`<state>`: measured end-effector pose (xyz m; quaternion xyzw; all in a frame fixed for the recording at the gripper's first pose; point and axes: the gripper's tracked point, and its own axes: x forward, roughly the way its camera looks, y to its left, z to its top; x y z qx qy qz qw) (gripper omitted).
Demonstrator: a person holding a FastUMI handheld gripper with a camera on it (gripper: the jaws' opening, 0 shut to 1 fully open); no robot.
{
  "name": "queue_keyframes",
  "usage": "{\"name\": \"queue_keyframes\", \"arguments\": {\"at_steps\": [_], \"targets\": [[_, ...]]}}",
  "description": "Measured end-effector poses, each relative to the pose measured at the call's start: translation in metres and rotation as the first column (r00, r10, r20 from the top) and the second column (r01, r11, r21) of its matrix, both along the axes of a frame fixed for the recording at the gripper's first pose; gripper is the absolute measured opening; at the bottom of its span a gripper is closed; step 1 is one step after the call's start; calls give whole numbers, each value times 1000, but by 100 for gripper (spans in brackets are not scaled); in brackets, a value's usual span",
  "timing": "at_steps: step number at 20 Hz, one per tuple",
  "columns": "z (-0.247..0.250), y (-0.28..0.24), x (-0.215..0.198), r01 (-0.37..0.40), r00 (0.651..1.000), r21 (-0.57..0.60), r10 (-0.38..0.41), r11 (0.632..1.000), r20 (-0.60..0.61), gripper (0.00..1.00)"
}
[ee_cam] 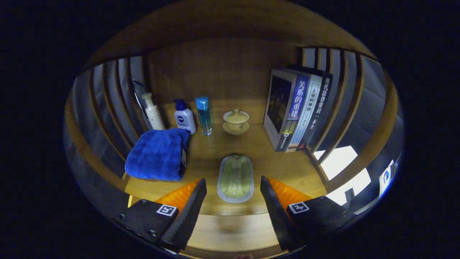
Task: Pull open the drawer, take out the items inside it, and place them on the countertop above the cabinet.
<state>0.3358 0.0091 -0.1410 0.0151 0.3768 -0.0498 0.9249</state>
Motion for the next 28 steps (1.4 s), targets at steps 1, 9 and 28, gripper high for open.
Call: {"name": "queue_keyframes", "arguments": {"at_steps": [1, 9, 28], "targets": [[10, 1, -11, -14, 1000, -5, 14, 1000, 15, 97], [78, 0, -97, -73, 986, 1, 73, 997, 149, 97], [28, 85, -261, -69, 854, -5, 61, 998, 516, 97]]}}
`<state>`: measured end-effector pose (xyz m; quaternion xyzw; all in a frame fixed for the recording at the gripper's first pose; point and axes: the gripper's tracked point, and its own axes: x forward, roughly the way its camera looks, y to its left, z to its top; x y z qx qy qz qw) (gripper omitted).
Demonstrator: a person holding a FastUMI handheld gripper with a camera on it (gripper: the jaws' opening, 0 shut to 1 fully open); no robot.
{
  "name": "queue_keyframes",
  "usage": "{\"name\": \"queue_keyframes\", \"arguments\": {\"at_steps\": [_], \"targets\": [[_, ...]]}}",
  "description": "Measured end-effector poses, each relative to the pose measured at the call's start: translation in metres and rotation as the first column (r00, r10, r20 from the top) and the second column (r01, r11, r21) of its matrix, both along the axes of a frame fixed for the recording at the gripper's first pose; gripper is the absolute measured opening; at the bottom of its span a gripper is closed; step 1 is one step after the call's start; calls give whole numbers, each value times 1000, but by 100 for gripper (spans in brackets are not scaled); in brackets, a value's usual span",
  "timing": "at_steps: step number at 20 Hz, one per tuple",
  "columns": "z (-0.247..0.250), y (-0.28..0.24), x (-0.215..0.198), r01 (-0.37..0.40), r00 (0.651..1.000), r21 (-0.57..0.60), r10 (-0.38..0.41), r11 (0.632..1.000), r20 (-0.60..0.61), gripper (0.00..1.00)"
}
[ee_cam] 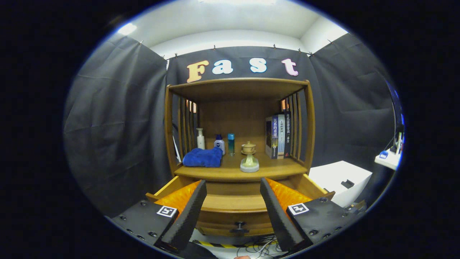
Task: Pull open the drawer, take out the items inside it, and place them on the countertop above the cabinet.
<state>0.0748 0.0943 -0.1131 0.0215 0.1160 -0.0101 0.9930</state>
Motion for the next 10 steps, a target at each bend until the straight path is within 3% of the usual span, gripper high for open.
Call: {"name": "queue_keyframes", "arguments": {"at_steps": [10], "targets": [[-92, -13, 0, 55, 998, -79, -56, 995, -10, 97]]}}
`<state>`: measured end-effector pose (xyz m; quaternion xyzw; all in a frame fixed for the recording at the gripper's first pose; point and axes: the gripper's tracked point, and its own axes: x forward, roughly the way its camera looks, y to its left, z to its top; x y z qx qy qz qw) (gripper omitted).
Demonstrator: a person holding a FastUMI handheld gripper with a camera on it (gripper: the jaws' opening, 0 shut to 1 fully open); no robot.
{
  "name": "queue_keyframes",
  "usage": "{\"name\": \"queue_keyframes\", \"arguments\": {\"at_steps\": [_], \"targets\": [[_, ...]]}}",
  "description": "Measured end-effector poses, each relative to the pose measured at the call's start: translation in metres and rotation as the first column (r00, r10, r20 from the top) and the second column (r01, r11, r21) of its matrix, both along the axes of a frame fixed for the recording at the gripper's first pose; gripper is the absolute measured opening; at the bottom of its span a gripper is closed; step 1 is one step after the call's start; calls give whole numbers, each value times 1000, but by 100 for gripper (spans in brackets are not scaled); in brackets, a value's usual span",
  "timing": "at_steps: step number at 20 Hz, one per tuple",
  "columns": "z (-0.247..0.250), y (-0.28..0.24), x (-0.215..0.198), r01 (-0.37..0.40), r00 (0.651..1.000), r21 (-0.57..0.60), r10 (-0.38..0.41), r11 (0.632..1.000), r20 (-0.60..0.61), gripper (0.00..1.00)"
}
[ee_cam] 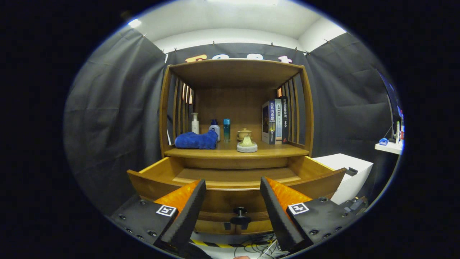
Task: Pull open the drawer, take out the items inside it, and place them on the countertop above the cabinet.
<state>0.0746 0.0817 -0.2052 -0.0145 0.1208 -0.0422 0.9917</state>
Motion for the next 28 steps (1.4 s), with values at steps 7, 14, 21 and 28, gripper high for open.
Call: {"name": "queue_keyframes", "arguments": {"at_steps": [7, 14, 21, 28], "targets": [[-32, -3, 7, -5, 1000, 42, 5, 999, 10, 97], [-58, -15, 21, 24, 999, 19, -24, 1000, -35, 97], [-56, -14, 31, 19, 999, 37, -18, 999, -36, 98], [-55, -19, 71, 19, 999, 47, -17, 999, -45, 98]]}}
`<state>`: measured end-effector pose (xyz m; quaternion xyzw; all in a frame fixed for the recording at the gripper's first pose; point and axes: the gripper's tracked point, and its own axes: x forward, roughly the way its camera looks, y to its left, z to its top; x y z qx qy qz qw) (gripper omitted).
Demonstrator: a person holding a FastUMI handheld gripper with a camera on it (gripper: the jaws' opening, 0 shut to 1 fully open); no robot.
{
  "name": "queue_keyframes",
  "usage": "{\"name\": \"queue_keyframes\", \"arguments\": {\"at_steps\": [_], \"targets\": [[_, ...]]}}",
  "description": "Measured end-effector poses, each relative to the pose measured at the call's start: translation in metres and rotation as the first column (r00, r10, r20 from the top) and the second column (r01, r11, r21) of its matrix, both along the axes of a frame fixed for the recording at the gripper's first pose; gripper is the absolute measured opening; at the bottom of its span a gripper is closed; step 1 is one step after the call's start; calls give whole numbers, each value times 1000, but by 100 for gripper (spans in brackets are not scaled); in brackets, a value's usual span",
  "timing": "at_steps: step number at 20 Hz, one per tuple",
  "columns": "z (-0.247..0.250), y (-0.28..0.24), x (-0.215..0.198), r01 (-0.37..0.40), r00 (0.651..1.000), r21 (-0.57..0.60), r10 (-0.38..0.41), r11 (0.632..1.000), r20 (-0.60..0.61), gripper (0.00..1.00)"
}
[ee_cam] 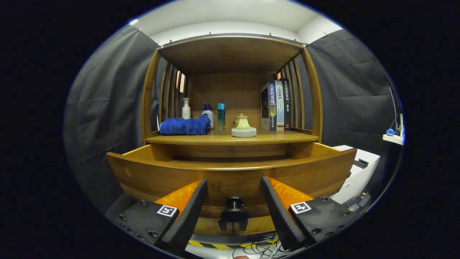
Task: Pull open the drawer, take out the items inside it, and place them on the countertop above the cabinet.
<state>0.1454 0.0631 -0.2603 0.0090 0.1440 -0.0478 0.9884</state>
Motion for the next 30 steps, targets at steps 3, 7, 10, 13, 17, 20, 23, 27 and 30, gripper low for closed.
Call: {"name": "queue_keyframes", "arguments": {"at_steps": [3, 7, 10, 13, 17, 20, 23, 27, 30], "targets": [[-7, -2, 17, 1, 1000, -1, -1, 1000, -12, 98], [-10, -6, 52, 2, 1000, -9, -2, 1000, -13, 98], [-15, -7, 76, 9, 1000, -3, -9, 1000, -16, 98], [-19, -10, 98, 13, 1000, -2, -13, 1000, -15, 98], [-21, -11, 114, 12, 1000, 3, -12, 1000, -14, 98], [-23, -13, 122, 8, 1000, 0, -8, 1000, -12, 98], [-24, -13, 125, 10, 1000, -1, -10, 1000, -11, 98], [-24, -13, 126, 10, 1000, -3, -10, 1000, 2, 98], [-10, -13, 120, 1, 1000, -21, -1, 1000, 15, 98]]}}
